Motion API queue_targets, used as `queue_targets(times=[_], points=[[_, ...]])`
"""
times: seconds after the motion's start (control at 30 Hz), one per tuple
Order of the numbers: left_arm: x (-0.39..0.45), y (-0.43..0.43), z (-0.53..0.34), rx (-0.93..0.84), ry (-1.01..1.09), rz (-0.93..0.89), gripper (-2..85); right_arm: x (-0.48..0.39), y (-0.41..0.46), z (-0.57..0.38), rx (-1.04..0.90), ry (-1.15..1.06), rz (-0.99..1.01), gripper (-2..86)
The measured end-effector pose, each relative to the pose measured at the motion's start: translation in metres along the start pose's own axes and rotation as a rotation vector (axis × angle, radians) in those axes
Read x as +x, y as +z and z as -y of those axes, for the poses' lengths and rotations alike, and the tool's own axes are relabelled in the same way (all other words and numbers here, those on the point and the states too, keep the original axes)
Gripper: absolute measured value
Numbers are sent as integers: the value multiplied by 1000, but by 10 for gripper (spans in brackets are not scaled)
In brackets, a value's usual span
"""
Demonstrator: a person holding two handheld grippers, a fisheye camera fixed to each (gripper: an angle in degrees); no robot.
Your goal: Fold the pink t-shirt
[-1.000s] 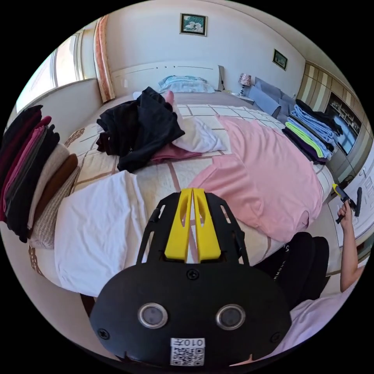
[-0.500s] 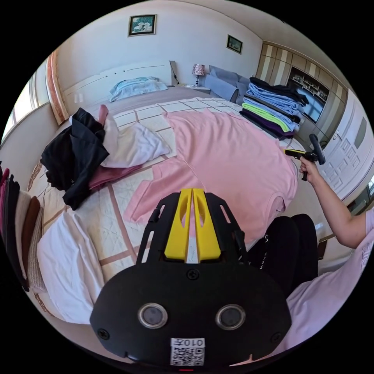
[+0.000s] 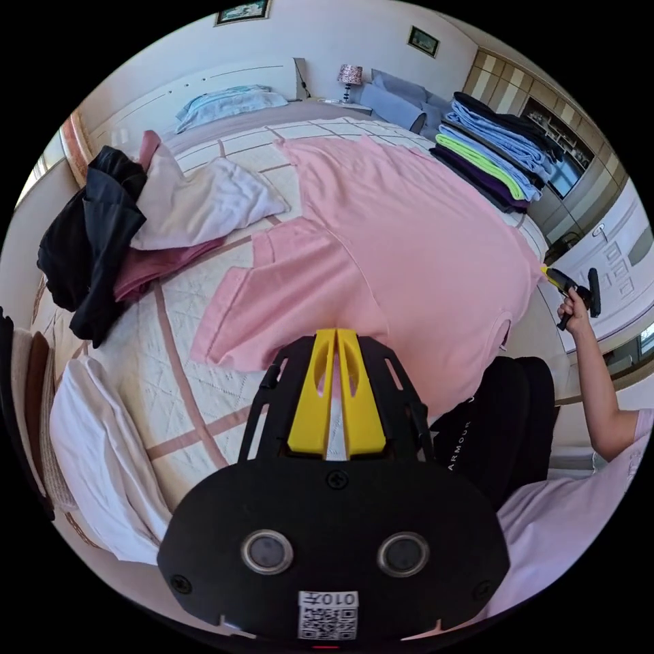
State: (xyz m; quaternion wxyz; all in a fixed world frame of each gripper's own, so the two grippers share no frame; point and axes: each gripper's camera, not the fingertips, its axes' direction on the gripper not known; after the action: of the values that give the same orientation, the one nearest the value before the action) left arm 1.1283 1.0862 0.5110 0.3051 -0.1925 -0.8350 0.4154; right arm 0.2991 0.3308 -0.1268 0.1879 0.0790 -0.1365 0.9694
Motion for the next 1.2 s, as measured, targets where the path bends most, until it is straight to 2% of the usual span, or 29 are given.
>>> queue_targets(times=[0.1, 0.17, 0.23, 0.3, 0.4, 0.47, 0.57, 0.63, 0.7, 0.77, 0.83, 0.93, 1.1, 1.2], points=[[-15, -1, -5, 5, -43, -46, -2, 5, 1, 0, 12, 41, 38, 36], [-23, -8, -10, 28, -64, -53, -2, 16, -3, -2, 16, 144, 148, 37], [-30, -27, -19, 124, -54, -52, -2, 9, -19, -5, 84, 180, 212, 37], [-36, -39, -24, 164, -57, -52, -2, -32, -42, -7, 179, 70, 193, 38], [-43, -48, -24, 201, -66, -104, -2, -152, -56, -23, 206, -355, 154, 40], [-42, -49, -20, 230, -51, -148, -2, -251, -25, -63, 48, -734, 199, 49], [-31, -42, -5, 225, 6, -178, -2, -303, 43, -111, -161, -933, 36, 84], [-21, -36, 6, 203, 65, -204, -2, -295, 57, -121, -215, -919, 18, 93], [-14, -32, 9, 190, 114, -217, -2, -276, 41, -123, -162, -858, 64, 97], [-6, -24, 14, 155, 164, -231, -2, -241, 18, -124, -91, -754, 40, 101], [5, -9, 25, 116, 213, -321, -2, -205, 11, -123, -60, -627, -30, 102], [25, 11, 47, 84, 265, -395, -1, -160, 12, -122, -71, -467, 14, 103], [62, 25, 80, 84, 357, -408, -2, -156, 35, -118, -93, -471, 65, 110], [75, 26, 92, 87, 393, -399, -2, -165, 61, -116, -172, -494, 33, 82]])
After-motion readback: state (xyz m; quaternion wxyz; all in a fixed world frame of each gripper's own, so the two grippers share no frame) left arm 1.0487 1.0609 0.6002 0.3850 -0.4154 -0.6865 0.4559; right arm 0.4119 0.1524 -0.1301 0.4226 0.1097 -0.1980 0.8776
